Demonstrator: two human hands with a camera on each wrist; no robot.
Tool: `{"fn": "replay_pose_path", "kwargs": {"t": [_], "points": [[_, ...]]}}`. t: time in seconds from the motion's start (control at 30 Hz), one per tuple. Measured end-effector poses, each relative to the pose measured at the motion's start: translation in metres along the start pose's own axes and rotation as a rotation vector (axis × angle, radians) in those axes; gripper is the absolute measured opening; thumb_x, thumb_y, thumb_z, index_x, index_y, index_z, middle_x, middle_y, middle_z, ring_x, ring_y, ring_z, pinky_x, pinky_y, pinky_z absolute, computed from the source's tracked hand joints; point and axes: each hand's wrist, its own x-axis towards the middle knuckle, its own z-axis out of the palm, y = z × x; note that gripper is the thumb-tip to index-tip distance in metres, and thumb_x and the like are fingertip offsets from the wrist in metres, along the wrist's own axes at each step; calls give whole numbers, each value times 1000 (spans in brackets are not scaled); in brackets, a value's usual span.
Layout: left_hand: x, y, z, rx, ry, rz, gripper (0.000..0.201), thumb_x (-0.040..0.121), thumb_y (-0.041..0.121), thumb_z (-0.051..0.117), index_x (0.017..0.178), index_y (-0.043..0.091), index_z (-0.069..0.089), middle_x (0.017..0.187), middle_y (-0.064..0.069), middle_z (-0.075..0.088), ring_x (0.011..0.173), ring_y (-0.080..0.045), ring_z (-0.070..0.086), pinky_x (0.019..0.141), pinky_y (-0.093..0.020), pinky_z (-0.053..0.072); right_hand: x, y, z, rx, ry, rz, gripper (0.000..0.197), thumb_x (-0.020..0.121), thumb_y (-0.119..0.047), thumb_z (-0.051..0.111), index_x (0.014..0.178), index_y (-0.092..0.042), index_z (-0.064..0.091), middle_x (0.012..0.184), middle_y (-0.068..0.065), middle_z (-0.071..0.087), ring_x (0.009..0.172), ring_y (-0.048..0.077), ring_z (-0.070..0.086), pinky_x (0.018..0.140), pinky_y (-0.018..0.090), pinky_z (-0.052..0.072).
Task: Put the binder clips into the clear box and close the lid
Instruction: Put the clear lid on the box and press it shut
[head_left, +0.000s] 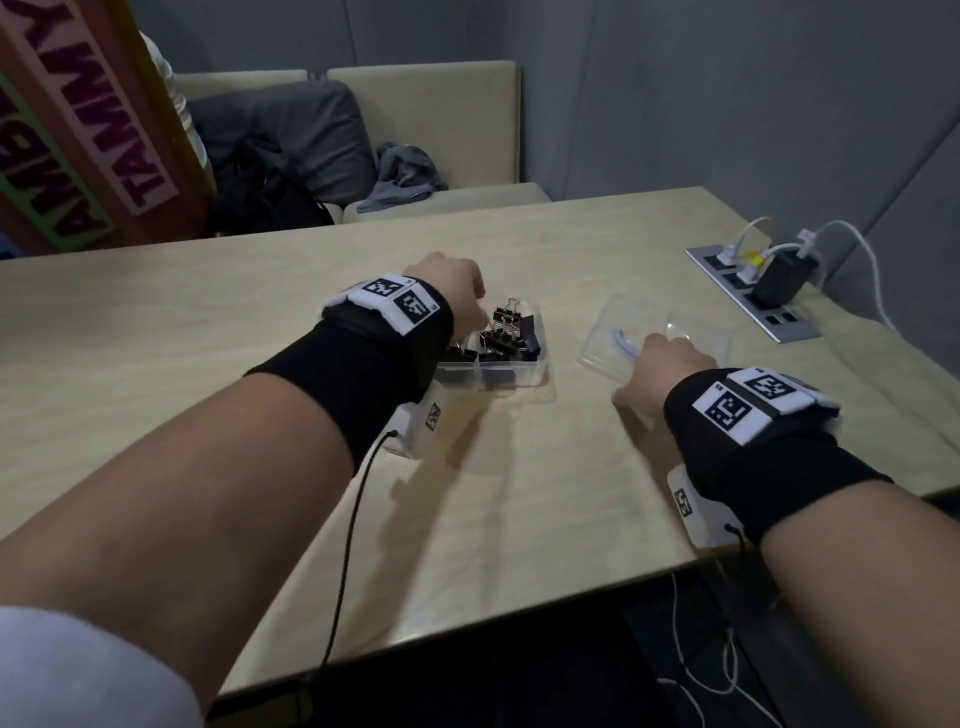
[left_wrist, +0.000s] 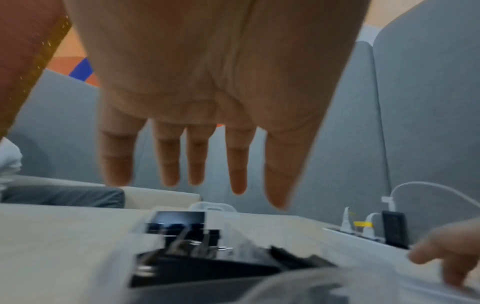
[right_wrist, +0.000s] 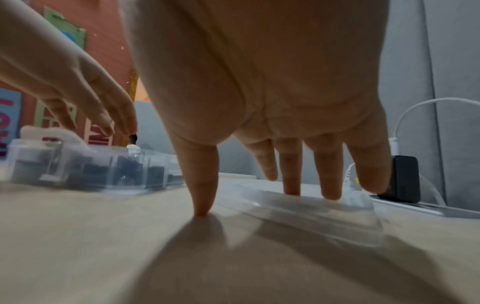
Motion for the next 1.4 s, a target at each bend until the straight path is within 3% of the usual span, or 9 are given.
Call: {"fn": "replay_pose_path", "kwargs": {"t": [0.17,0.3,0.4,0.6,0.83,1.07,1.2,1.3,1.4], "points": [[-12,-30,3,215,-268,-86,118,59,68,75,153,24,20,155,-8,30,136,-31,42,109,-47,39,2,-4,0,-162,-20,-1,53,86,-41,60,130,-13,52,136,10,47,120,29,49,95,35,36],[-18,-38,19,107,-242,-92,123,65,51,81,154,10,8,159,-9,26,143,-27,33,116,-43,31,-1,0,-2,24,58,-74,49,85,-38,64,125,-13,52,129,11,52,118,35,49,83,36,39],[-21,-37,27,44,-217,-94,128,63,47,84,154,9,4,159,-9,26,142,-28,35,115,-42,34,-10,-5,-14,215,161,-211,43,88,-38,63,121,-13,55,120,13,56,115,38,50,88,41,44],[-22,-40,14,9,-235,-49,111,67,46,82,152,15,17,150,-7,43,132,-29,48,104,-41,43,-33,-40,-28,155,135,-598,50,87,-40,65,134,-25,53,124,4,56,117,26,51,99,42,45],[-12,-63,-2,-31,-264,-80,115,66,50,81,154,29,10,154,-1,38,135,-26,45,108,-42,41,-35,-74,-33,-6,52,-710,49,90,-32,62,137,-28,52,132,3,53,119,25,53,99,40,45],[-7,-60,-3,0,-250,83,90,79,50,71,152,33,22,159,4,27,144,-20,31,114,-35,27,-31,-74,-33,47,-65,-673,55,91,-3,48,136,-33,55,139,2,54,119,24,55,93,28,42],[-1,-58,1,53,-214,79,82,76,51,73,146,32,36,149,-2,41,133,-26,45,108,-39,39,-33,-72,-37,153,-66,-609,54,90,2,45,131,-29,60,136,3,56,117,24,56,96,31,47],[4,-57,-2,82,-153,52,70,79,51,69,139,27,45,138,-7,52,121,-28,54,99,-39,46,-28,-70,-37,298,114,-438,36,93,-19,54,128,-21,60,136,7,51,114,28,57,92,36,50],[7,-57,-3,6,-103,3,61,89,42,60,143,21,42,140,-7,54,124,-28,54,101,-36,43,-26,-65,-37,222,22,-231,42,91,-39,58,120,-9,56,103,10,59,89,28,58,64,31,46]]}}
